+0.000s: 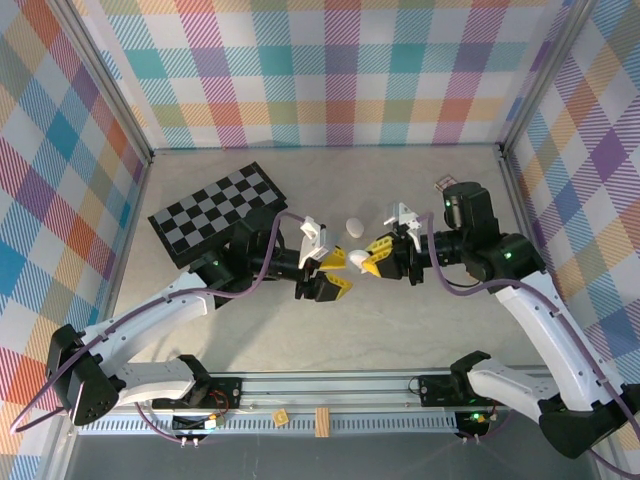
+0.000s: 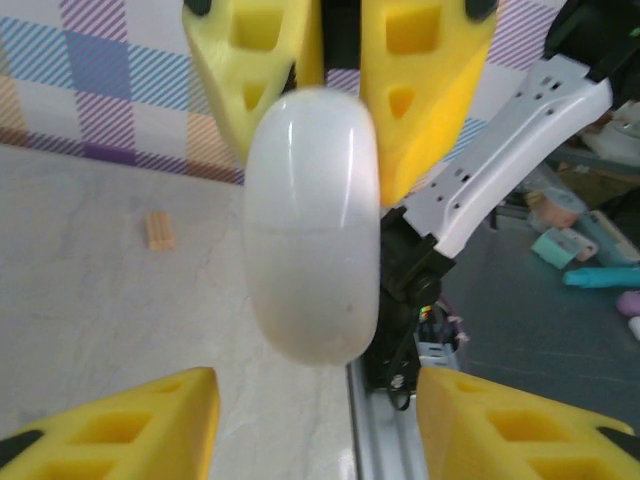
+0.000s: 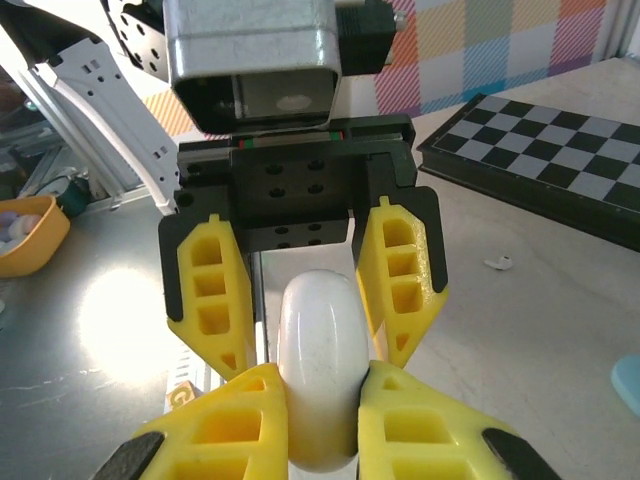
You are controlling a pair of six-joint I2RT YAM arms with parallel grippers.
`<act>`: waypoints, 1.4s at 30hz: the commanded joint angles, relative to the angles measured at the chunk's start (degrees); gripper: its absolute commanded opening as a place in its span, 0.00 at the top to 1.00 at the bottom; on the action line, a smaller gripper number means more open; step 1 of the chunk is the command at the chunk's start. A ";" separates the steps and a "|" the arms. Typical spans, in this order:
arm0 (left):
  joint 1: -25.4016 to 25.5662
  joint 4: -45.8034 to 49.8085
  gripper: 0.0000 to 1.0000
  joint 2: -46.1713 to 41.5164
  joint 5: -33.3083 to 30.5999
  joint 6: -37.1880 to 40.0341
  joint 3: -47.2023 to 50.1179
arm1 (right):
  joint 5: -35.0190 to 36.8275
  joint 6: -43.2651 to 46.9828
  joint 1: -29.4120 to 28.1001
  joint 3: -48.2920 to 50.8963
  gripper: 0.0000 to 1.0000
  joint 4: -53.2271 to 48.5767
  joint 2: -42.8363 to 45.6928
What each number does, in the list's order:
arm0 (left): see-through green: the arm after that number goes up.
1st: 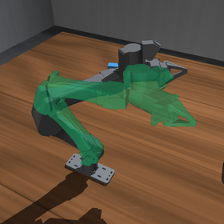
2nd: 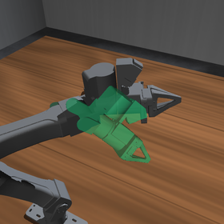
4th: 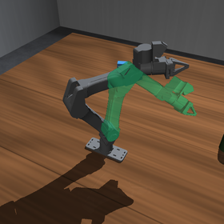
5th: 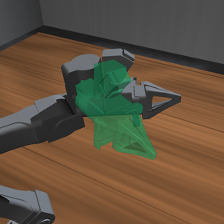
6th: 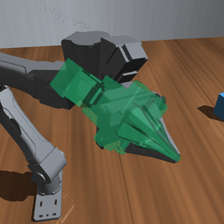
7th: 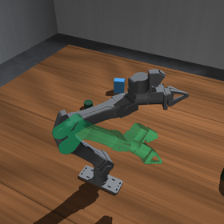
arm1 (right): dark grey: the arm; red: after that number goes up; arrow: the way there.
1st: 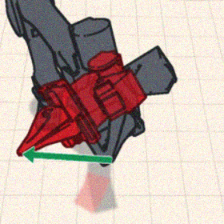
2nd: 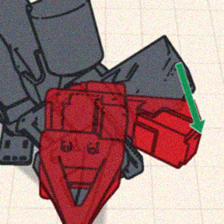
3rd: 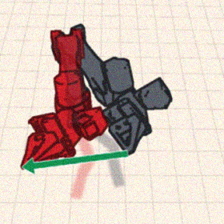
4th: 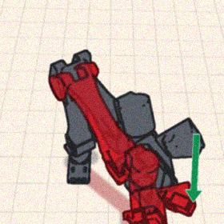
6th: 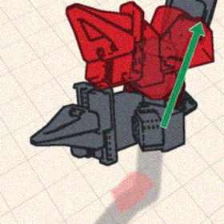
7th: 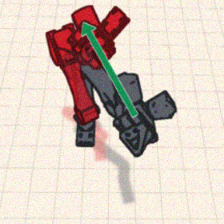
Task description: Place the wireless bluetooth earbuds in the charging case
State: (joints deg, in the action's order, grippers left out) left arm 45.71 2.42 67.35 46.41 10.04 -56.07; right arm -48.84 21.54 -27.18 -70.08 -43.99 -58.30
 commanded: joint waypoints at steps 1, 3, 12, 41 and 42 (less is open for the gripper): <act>0.45 -4.11 0.53 0.19 3.84 -0.88 -2.14 | -3.66 2.74 -0.02 -0.89 0.90 -1.98 -0.64; 0.59 -3.58 0.56 0.33 4.75 -0.91 -3.06 | -2.85 3.44 -0.05 -0.98 0.90 -2.95 -1.10; 1.74 -3.38 0.61 1.59 6.10 -0.80 -4.17 | -2.31 3.97 -0.16 -0.28 0.90 -2.88 -1.62; 2.98 -4.83 0.95 3.33 7.07 4.26 -2.87 | 16.15 -4.76 -0.07 2.62 0.45 7.21 2.29; 3.03 -5.55 0.95 3.01 7.02 5.25 -2.06 | 16.95 -5.58 -0.02 2.82 0.45 8.16 2.71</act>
State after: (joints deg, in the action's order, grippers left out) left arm 47.40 -0.60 71.85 48.49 10.90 -59.35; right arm -40.18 19.33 -27.83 -68.25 -42.41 -56.49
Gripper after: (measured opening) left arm 0.214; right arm 0.549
